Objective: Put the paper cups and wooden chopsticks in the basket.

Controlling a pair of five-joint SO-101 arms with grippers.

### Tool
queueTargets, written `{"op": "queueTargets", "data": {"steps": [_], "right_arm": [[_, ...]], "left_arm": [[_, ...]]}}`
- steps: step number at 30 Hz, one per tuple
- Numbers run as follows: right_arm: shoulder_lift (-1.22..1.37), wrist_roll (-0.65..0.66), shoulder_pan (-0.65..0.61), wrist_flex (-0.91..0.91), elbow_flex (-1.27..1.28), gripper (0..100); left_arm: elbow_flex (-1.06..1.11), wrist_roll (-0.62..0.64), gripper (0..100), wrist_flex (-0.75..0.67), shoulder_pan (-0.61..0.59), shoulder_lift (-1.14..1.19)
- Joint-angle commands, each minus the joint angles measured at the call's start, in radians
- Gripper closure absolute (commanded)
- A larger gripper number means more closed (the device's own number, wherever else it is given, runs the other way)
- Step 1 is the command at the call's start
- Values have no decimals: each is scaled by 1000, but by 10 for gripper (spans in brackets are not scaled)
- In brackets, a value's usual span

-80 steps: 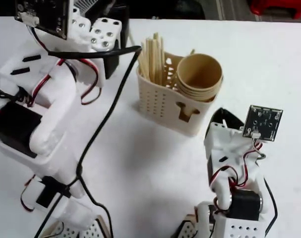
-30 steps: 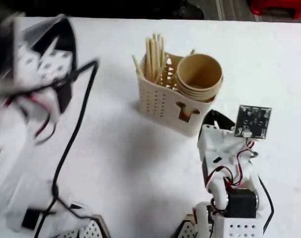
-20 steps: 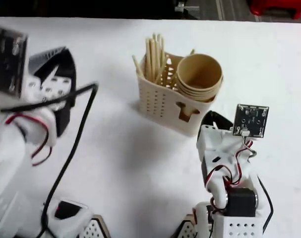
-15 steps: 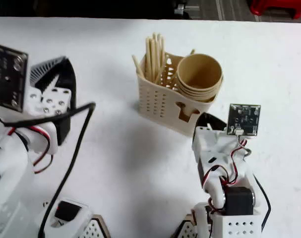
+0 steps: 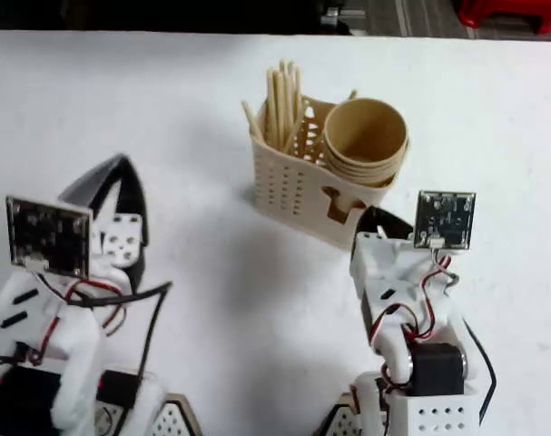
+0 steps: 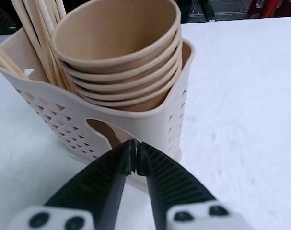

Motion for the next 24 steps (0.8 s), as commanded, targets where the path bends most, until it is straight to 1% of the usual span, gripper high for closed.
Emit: {"op": "queueTargets", "data": {"steps": [1,5,9,14,19,24], "right_arm": [[-16,5,-10,-18,-6,981],[-16,6,-10,-18,-6,980],[-16,9,-15,-18,6,978],[-16,12,-67,-31,29,979],[-18,12,-70,-31,31,980],[-39,6,-68,-28,32,980]], "left_arm": [[180,-5,977,-103,-79,-85],[336,-6,977,-169,-113,-140],[486,-12,976,-232,-116,-208],[658,-12,976,-290,-128,-332],[822,-12,976,-296,-131,-486],[890,-14,976,-302,-133,-490]]}}
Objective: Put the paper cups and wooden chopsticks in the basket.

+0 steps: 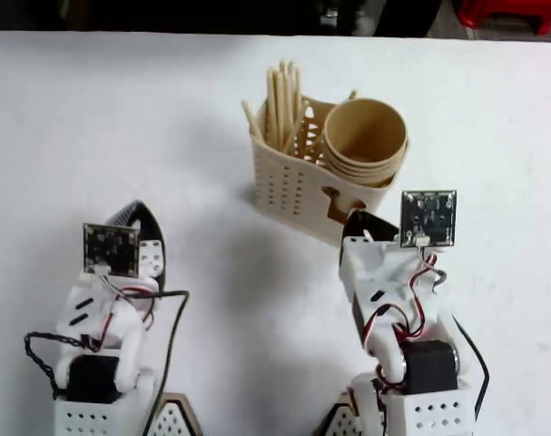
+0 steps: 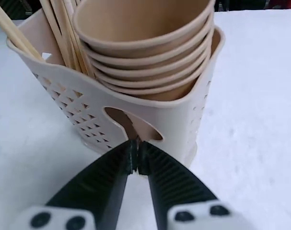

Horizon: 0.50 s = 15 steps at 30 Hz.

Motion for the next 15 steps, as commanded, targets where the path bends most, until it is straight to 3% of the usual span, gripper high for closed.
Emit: {"op": "queueTargets", "data": {"steps": [1,8,15], "right_arm": [[-54,5,-2,-13,0,980],[-371,11,-8,-13,133,981],[-314,12,-8,-38,143,981]], "left_arm": [[25,-11,976,-26,-8,-15],[68,-12,976,-28,-8,-15],[78,-12,976,-28,-8,-15]]}}
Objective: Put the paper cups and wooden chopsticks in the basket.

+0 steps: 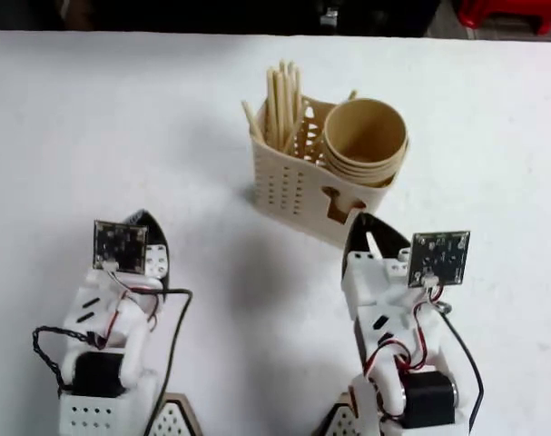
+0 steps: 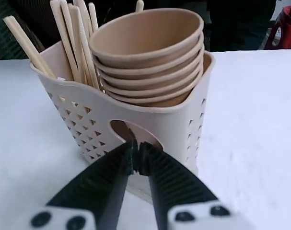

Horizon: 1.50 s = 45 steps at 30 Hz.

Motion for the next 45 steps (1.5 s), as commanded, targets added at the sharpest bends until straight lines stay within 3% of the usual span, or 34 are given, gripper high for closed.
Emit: {"op": "queueTargets", "data": {"steps": [1,5,9,17,25,30,45], "right_arm": [[10,12,-13,-27,2,981],[10,12,-62,-47,31,981],[8,17,-147,-120,92,978],[8,287,-272,-186,184,978],[12,209,-237,-183,408,978],[8,209,-163,-113,405,980],[8,209,-157,268,405,980]], "left_arm": [[14,-12,976,-29,-8,-12],[94,-12,976,-126,-7,-7],[91,-11,976,-110,-8,-7],[91,-11,976,140,-8,-7],[91,-11,976,411,-8,-7],[91,-11,976,460,-8,-7],[91,-6,976,463,-7,-7]]}}
